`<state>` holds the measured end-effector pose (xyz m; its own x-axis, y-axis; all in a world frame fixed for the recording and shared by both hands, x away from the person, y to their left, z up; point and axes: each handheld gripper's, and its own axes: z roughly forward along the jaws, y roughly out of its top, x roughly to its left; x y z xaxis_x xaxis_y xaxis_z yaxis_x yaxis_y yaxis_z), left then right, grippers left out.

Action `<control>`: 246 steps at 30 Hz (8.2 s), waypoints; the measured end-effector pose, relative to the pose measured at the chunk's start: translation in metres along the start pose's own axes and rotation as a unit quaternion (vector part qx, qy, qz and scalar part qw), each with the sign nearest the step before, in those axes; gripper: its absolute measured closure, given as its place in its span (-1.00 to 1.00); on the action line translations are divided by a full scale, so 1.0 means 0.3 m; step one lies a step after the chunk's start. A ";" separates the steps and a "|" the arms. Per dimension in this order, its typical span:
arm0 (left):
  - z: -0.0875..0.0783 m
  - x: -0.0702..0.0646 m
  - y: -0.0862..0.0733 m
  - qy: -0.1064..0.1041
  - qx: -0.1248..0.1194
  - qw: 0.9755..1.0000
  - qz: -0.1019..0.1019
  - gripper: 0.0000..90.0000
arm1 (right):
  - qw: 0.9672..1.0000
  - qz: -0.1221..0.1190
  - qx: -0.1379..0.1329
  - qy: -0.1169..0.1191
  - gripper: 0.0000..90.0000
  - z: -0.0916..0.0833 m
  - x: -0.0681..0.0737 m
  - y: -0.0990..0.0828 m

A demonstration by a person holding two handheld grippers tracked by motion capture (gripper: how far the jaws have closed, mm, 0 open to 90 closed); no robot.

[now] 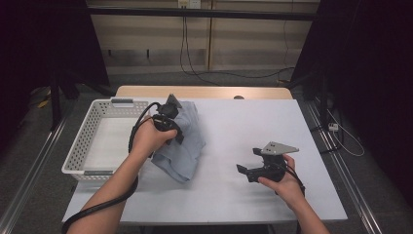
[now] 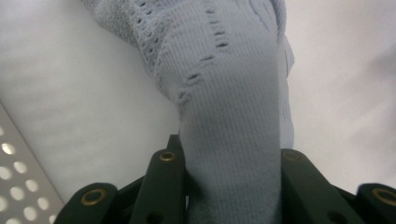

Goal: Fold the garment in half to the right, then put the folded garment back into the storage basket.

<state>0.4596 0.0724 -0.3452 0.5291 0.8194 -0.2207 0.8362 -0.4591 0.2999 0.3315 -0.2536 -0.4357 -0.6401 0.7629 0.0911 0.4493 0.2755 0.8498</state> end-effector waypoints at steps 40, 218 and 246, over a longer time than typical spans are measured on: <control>-0.182 -0.009 0.081 0.029 0.028 0.999 0.033 0.64 | 1.000 0.000 0.003 0.001 -0.84 -0.005 -0.003 -0.003; -0.430 0.337 -0.114 0.068 0.047 0.996 -0.028 0.63 | 1.000 -0.012 0.002 0.008 -0.84 -0.003 0.006 0.003; -0.400 0.377 -0.190 0.059 0.062 0.995 -0.046 0.63 | 1.000 -0.015 0.006 0.013 -0.84 0.014 0.010 0.004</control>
<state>0.4544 0.2323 -0.2759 0.4343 0.8913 -0.1303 0.8960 -0.4126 0.1641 0.3325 -0.2485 -0.4366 -0.6694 0.7386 0.0794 0.4374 0.3055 0.8458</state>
